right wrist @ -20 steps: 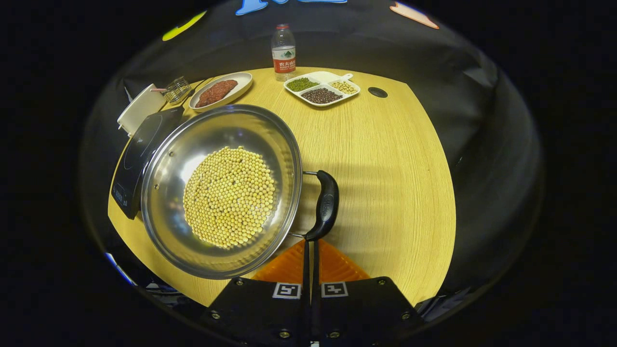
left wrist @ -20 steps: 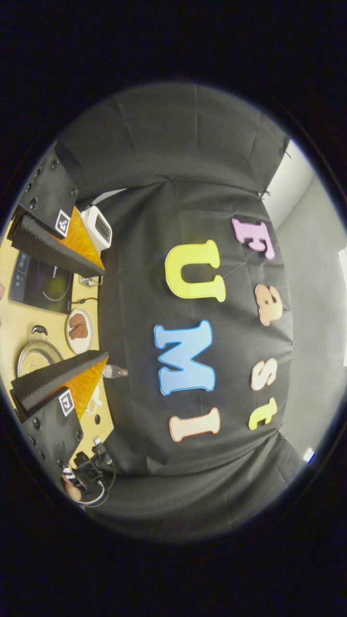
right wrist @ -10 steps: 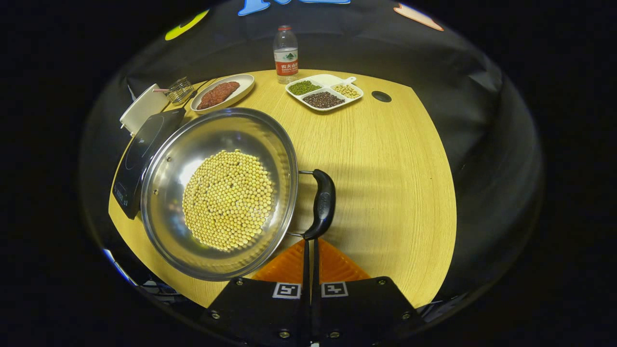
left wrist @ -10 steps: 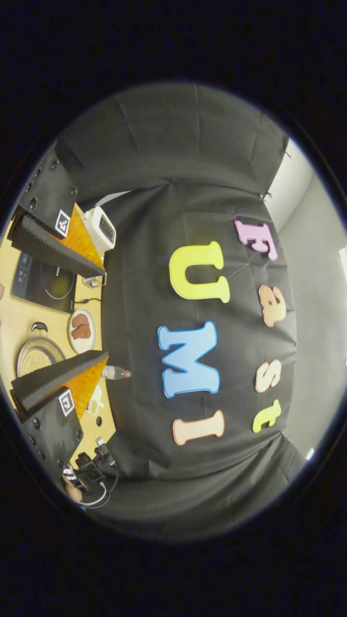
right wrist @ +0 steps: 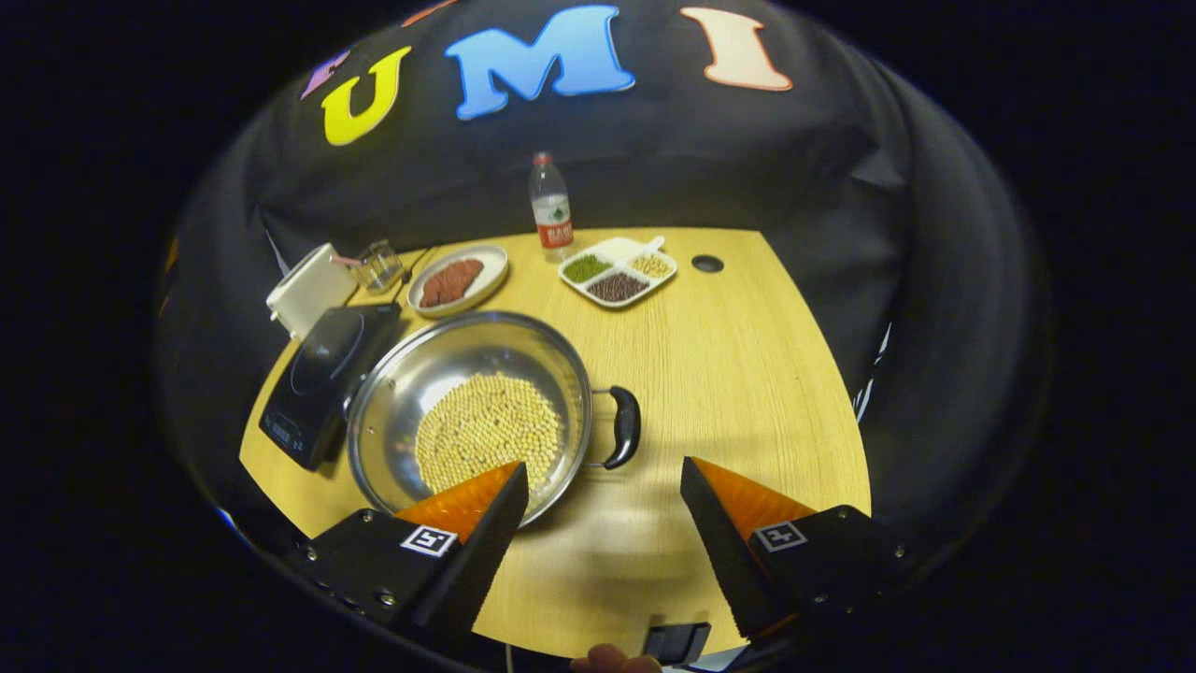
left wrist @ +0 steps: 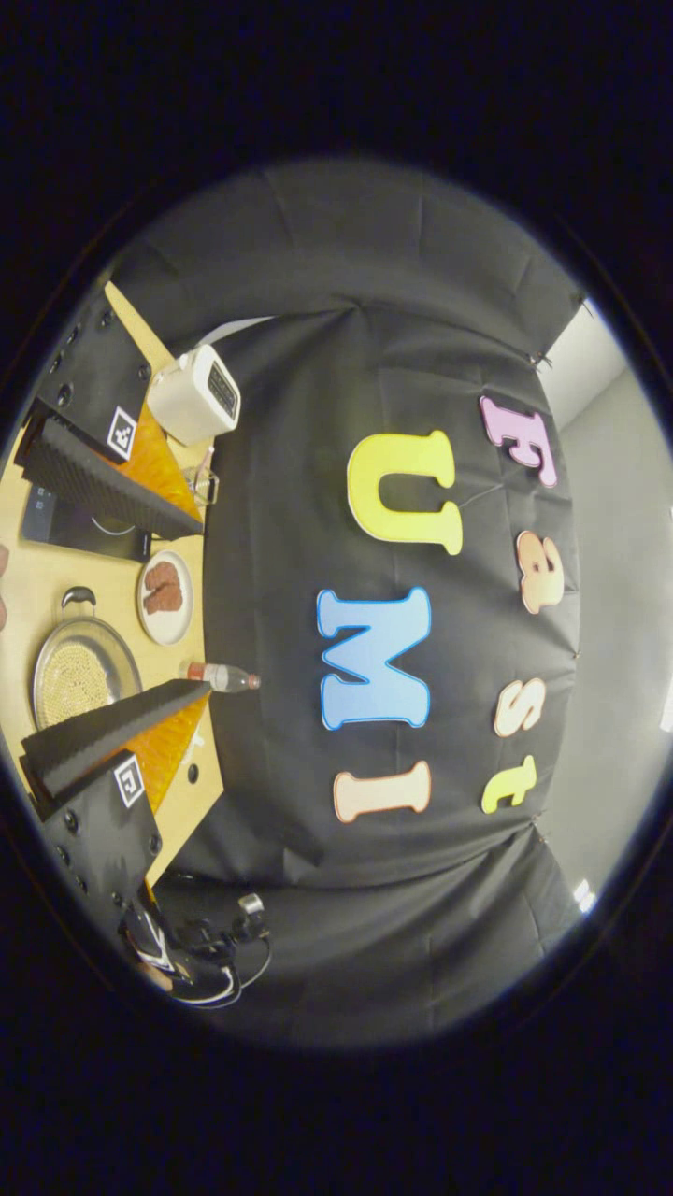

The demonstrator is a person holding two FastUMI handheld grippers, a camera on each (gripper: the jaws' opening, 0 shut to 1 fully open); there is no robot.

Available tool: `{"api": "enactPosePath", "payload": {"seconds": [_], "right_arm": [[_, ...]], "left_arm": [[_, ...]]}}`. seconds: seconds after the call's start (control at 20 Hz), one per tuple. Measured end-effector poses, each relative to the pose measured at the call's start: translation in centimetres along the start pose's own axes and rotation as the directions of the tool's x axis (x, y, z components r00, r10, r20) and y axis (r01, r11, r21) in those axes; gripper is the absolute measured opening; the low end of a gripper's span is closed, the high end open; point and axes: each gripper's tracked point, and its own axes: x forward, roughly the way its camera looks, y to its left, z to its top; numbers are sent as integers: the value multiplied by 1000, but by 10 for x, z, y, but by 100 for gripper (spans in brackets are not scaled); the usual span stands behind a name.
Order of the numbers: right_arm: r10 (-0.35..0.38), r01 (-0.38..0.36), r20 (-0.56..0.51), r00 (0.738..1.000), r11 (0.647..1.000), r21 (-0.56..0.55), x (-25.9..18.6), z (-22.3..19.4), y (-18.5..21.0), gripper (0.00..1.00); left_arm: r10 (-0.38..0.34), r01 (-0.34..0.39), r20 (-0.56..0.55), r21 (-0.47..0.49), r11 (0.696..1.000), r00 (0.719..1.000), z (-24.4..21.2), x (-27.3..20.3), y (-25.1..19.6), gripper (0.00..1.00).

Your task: First push the handle of the pot to place it horizontally, then grasp the pot with both hands and set it on the induction cooktop.

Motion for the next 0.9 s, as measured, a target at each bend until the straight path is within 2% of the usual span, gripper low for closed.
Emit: {"api": "enactPosePath", "payload": {"seconds": [0.05, 0.2, 0.35, 0.6, 0.7, 0.85, 0.9], "right_arm": [[-11, 10, 50, 999, 1000, 26, -8, 8, 3, 99], [-56, 42, 156, 986, 995, 92, -26, 24, 9, 100], [-102, 75, 217, 971, 989, 127, -34, 29, 15, 100], [-149, 121, 233, 961, 984, 129, -20, 23, 22, 100], [-151, 125, 226, 962, 984, 127, -11, 20, 22, 100], [-139, 118, 191, 972, 986, 115, 8, 9, 19, 100], [-136, 118, 177, 975, 987, 111, 15, 6, 16, 100]], "left_arm": [[3, -3, 28, -4, 1000, 1000, 0, 2, 4, 100], [-14, 14, 70, 11, 1000, 997, -15, 10, 7, 98], [-59, 59, 13, -1, 998, 998, -53, 23, 2, 100], [-126, 116, -125, -87, 989, 984, -118, 46, -4, 100], [-122, 99, -214, -116, 988, 969, -152, 57, -2, 99], [-77, 29, -306, -158, 987, 949, -193, 77, 7, 100], [-66, 11, -328, -167, 986, 942, -204, 84, 8, 97]]}}
